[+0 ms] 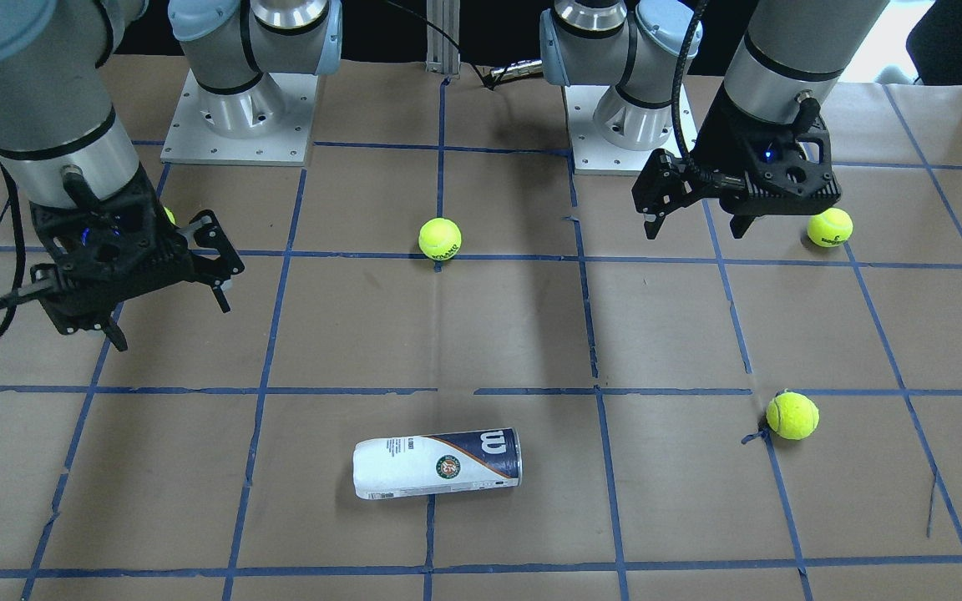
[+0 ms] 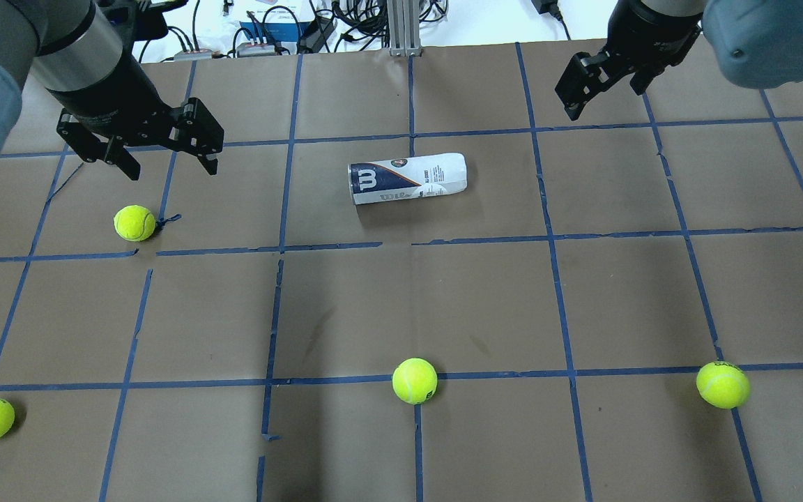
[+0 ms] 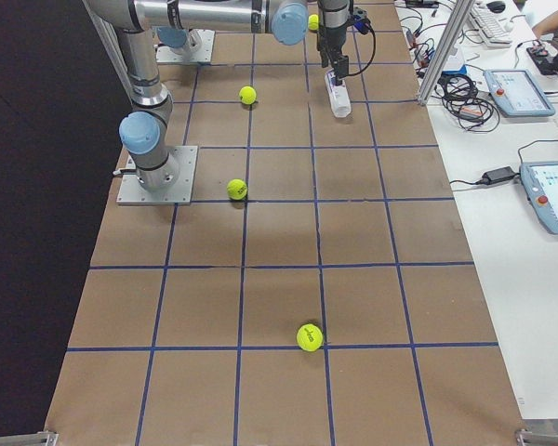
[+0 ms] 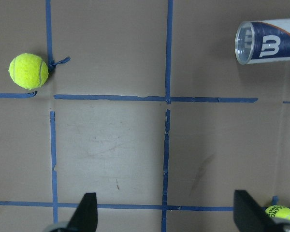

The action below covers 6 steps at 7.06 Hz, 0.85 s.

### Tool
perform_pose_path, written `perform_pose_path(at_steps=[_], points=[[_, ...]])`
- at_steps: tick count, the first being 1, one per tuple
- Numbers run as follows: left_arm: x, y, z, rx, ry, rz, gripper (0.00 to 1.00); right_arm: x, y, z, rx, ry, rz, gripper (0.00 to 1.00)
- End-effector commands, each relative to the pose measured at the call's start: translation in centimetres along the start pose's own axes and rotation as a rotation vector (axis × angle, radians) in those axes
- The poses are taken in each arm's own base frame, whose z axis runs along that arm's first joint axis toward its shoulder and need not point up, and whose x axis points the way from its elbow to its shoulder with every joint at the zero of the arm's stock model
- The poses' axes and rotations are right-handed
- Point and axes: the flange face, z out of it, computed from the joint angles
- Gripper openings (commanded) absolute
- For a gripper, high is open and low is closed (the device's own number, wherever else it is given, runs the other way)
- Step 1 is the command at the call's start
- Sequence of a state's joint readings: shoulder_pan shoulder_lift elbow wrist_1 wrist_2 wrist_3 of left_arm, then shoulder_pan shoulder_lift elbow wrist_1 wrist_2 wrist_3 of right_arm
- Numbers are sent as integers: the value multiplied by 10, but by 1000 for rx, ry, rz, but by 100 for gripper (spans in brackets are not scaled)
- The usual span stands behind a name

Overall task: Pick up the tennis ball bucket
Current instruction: 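Raise the right gripper away from the can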

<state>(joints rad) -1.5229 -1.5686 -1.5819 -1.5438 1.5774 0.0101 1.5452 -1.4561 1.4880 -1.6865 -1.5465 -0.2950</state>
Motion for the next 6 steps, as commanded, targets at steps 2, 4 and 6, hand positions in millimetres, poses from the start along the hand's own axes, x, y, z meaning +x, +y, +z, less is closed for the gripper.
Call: perform_pose_path(at_steps=[2, 4, 6], points=[[-5, -18, -3, 4, 25, -16, 100, -6, 12, -6, -65, -9, 197, 100], [3, -62, 39, -30, 114, -19, 100, -3, 14, 2, -80, -6, 209, 100], [13, -97, 95, -65, 229, -25, 100, -3, 12, -5, -67, 7, 206, 100]])
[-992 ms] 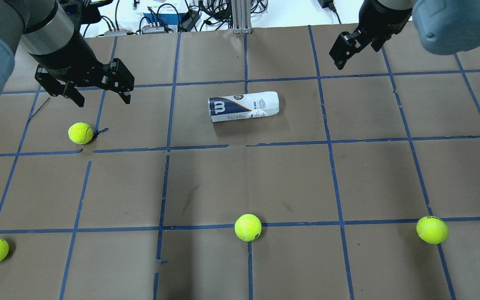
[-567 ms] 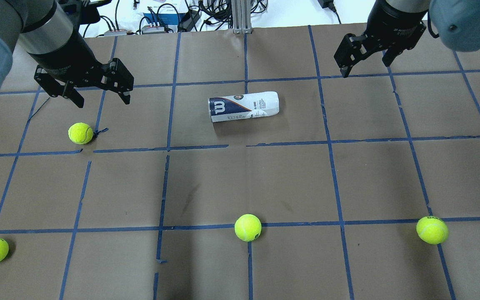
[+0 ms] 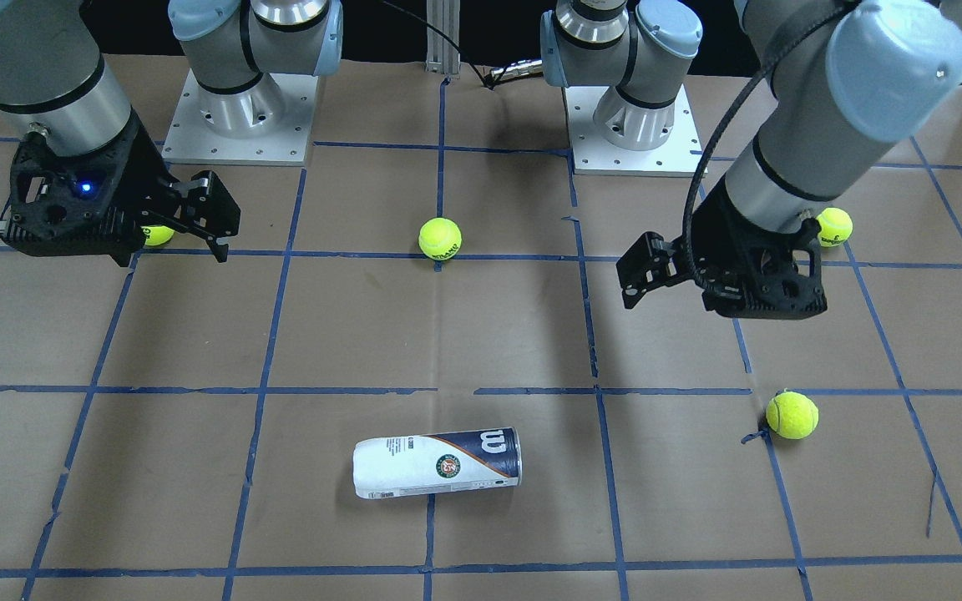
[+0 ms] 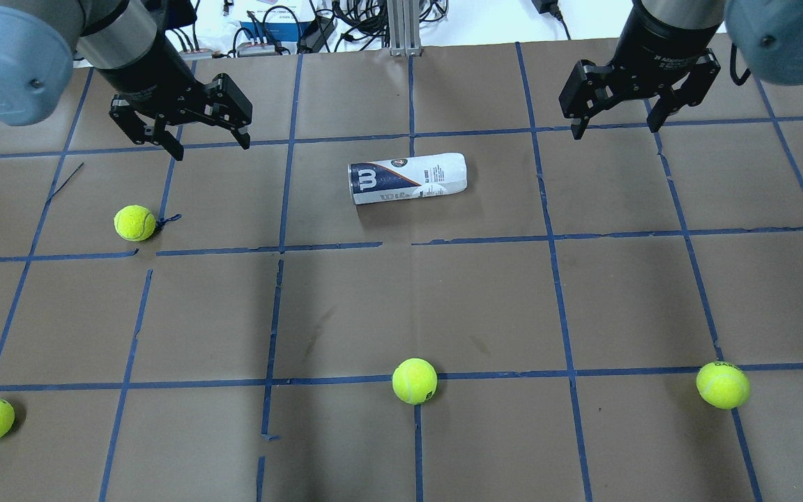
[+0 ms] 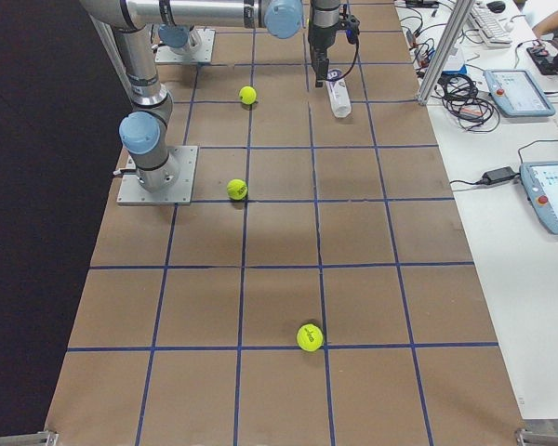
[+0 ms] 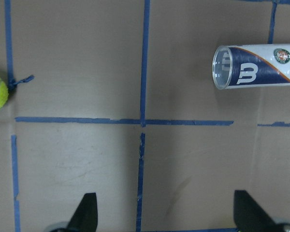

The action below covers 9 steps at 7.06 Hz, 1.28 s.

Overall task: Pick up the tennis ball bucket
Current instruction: 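Reach the left gripper to the can's open end and grasp it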

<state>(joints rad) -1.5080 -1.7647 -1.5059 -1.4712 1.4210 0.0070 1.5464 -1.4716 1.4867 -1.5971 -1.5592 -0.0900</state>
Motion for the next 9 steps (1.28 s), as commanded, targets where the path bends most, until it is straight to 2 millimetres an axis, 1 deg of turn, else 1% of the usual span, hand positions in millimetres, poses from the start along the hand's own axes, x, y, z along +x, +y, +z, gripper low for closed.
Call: perform_pose_path(at_steps=[1, 2, 3, 4, 5, 6, 7, 8, 9], points=[[1, -35, 71, -35, 112, 1, 100, 0, 0, -5, 10, 8, 0, 100], [5, -52, 112, -34, 195, 2, 100, -1, 0, -4, 8, 5, 0, 100], [10, -65, 140, -1, 248, 18, 100, -2, 0, -2, 3, -2, 0, 100], [19, -71, 169, 1, 338, 24, 98, -2, 1, 4, -11, -2, 0, 100], [34, -68, 187, 19, 393, 46, 98, -3, 2, 4, -16, -4, -2, 100], [40, -65, 209, 4, 465, 48, 94, -2, 3, 4, -19, 1, -2, 100], [39, -75, 226, 53, 485, 61, 94, -6, 4, 2, -15, 1, -3, 100], [39, -79, 241, 57, 491, 40, 94, -7, 5, 2, -16, 3, 62, 100], [46, -77, 244, 39, 521, 34, 87, -7, 5, 2, -18, 3, 72, 100]])
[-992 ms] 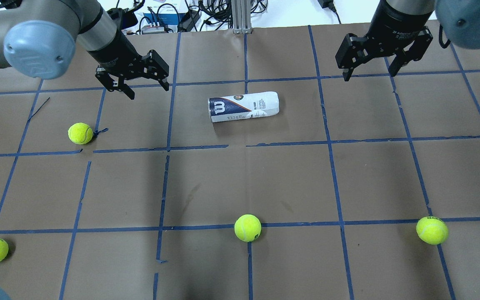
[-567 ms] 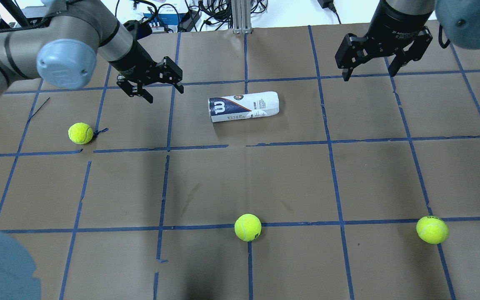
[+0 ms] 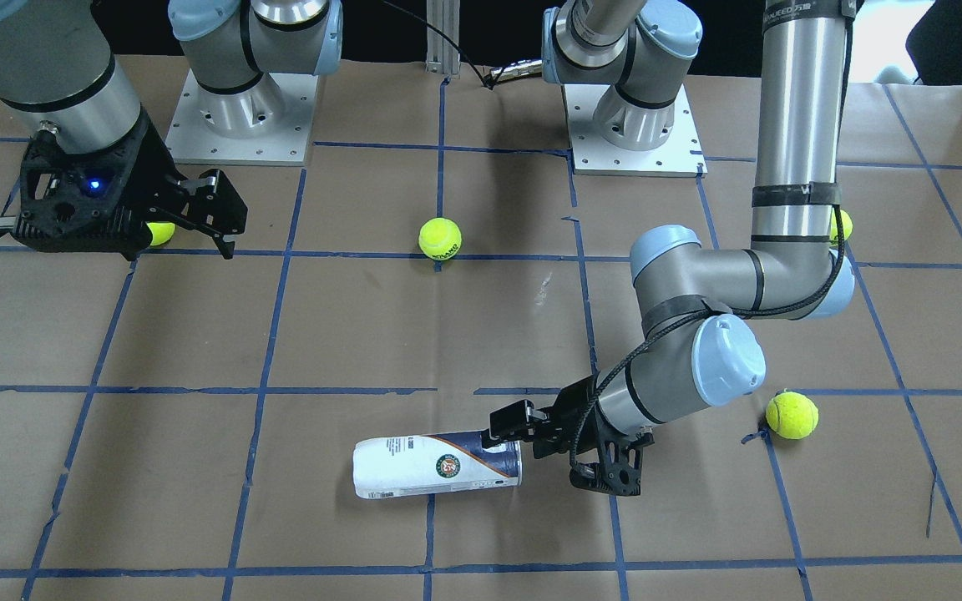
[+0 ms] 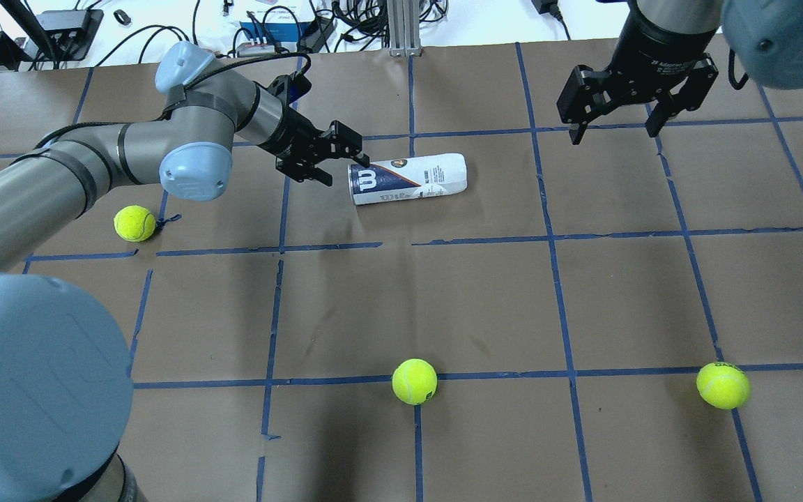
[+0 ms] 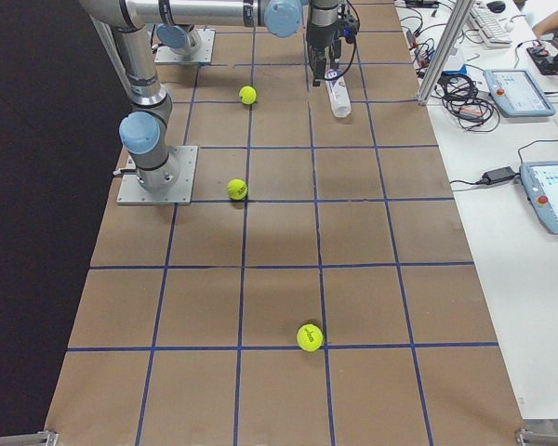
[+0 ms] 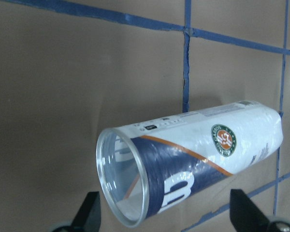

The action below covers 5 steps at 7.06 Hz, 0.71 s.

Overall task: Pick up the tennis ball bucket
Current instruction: 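Reach the left gripper to the can's open end and grasp it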

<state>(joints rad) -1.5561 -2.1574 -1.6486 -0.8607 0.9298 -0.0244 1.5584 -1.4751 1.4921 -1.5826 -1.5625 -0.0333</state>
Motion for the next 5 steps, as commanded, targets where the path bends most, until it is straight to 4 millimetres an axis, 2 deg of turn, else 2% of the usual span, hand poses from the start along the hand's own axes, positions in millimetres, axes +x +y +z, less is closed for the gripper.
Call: perform_pose_path(at_steps=[1, 2, 3, 4, 5], points=[[2, 0, 16, -15, 85, -23, 70, -1, 0, 2, -6, -1, 26, 100], [1, 0, 17, -17, 87, -34, 35, 0, 0, 3, -7, -1, 27, 100], [6, 0, 11, -7, 91, -52, 18, 0, 0, 3, -7, -3, 29, 100], [24, 3, 1, 0, 127, -83, 4, -1, 0, 4, -7, -3, 27, 100], [52, 9, -18, 23, 137, -122, 0, -1, 0, 4, -7, -3, 26, 100]])
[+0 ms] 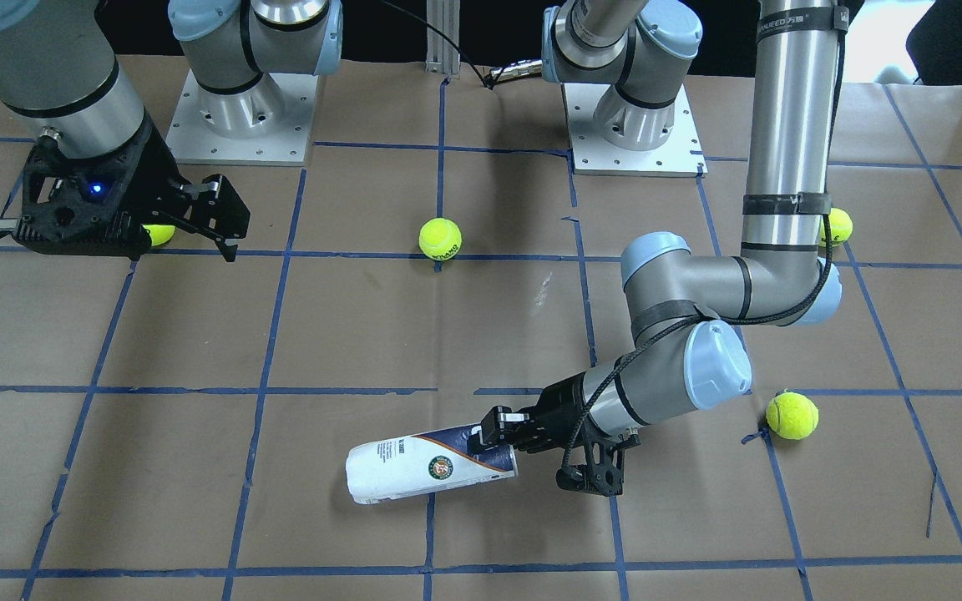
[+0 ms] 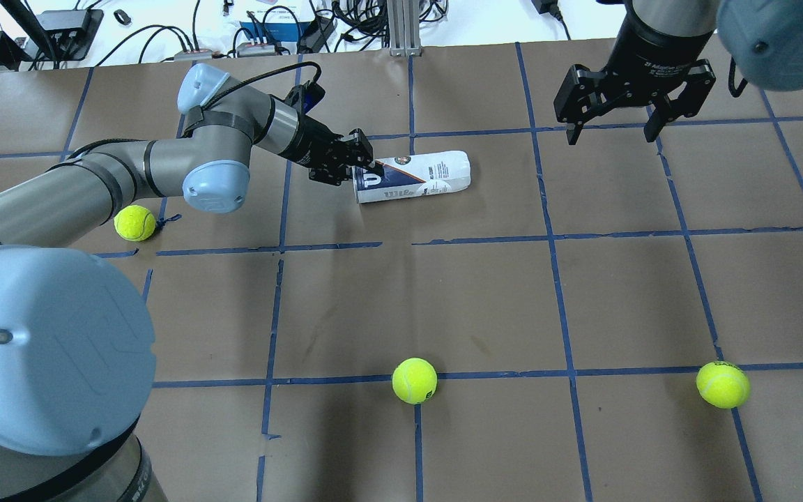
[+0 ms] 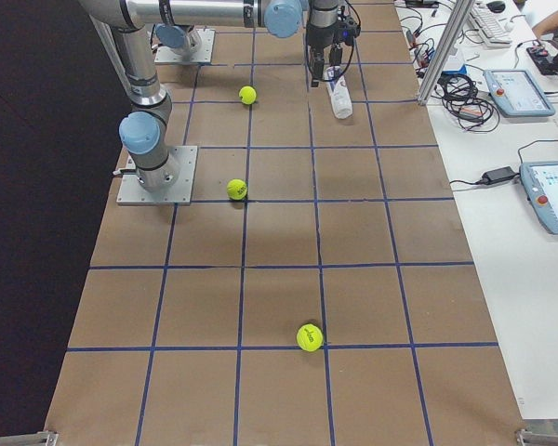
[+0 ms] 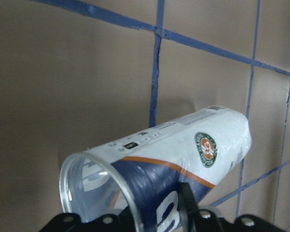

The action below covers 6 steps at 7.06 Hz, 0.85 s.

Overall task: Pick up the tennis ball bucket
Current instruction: 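Tilt the can upright with the left gripper, open end up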

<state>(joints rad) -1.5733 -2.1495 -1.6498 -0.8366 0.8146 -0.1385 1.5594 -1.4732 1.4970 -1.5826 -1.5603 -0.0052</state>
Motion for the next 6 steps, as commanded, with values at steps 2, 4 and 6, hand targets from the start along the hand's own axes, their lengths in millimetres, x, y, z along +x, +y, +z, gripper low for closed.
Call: perform_pose_path(at_steps=[2, 4, 6], points=[[77, 19, -62, 92, 30, -73, 0, 0, 0, -1, 3, -6, 0, 100], [110, 35, -110, 233, -179, -2, 0, 0, 0, -1, 3, -6, 0, 100], [116, 46, -134, 241, -489, 172, 0, 0, 0, -1, 3, -8, 0, 100]])
